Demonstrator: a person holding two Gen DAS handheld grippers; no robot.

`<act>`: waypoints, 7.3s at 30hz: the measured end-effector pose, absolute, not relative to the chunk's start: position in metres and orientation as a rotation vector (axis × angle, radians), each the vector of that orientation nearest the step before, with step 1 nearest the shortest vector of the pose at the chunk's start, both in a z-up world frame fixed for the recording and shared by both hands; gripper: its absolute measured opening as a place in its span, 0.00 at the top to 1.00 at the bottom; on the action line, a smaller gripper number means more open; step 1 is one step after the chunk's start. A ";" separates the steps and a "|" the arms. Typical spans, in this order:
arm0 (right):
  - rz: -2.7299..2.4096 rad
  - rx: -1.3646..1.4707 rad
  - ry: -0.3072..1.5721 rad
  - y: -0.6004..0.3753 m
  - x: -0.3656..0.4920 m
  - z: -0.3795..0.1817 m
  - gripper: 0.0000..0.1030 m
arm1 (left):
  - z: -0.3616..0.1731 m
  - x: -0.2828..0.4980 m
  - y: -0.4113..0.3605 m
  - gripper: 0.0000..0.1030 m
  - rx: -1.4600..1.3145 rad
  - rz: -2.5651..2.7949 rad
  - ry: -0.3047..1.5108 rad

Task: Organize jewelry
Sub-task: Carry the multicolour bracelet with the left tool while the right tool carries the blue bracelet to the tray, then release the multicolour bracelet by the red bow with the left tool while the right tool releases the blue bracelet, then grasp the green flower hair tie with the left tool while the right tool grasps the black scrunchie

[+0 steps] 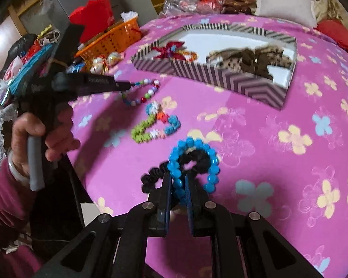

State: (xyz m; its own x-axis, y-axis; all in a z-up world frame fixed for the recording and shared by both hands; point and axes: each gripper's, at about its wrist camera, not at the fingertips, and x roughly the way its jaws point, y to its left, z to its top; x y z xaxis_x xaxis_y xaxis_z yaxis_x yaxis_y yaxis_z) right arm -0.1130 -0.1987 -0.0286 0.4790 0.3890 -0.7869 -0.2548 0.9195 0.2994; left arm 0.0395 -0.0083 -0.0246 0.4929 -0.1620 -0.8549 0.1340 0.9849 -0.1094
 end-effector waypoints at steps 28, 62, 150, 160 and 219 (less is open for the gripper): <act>0.337 0.063 0.996 -0.178 -0.085 -0.040 0.90 | -0.040 0.043 -0.037 0.87 0.072 -0.171 1.042; 0.410 0.410 0.739 -0.239 -0.111 0.051 0.90 | 0.061 0.013 -0.025 0.92 -0.049 -0.322 0.921; 0.291 0.446 0.922 -0.245 0.075 -0.012 0.90 | -0.011 0.136 -0.072 0.60 0.048 -0.232 1.014; 0.287 0.443 0.888 -0.251 0.039 0.007 0.76 | 0.016 0.102 -0.069 0.56 0.088 -0.220 0.930; 0.245 0.081 0.929 -0.201 -0.104 -0.033 0.59 | -0.027 -0.009 -0.046 0.43 0.006 -0.286 1.079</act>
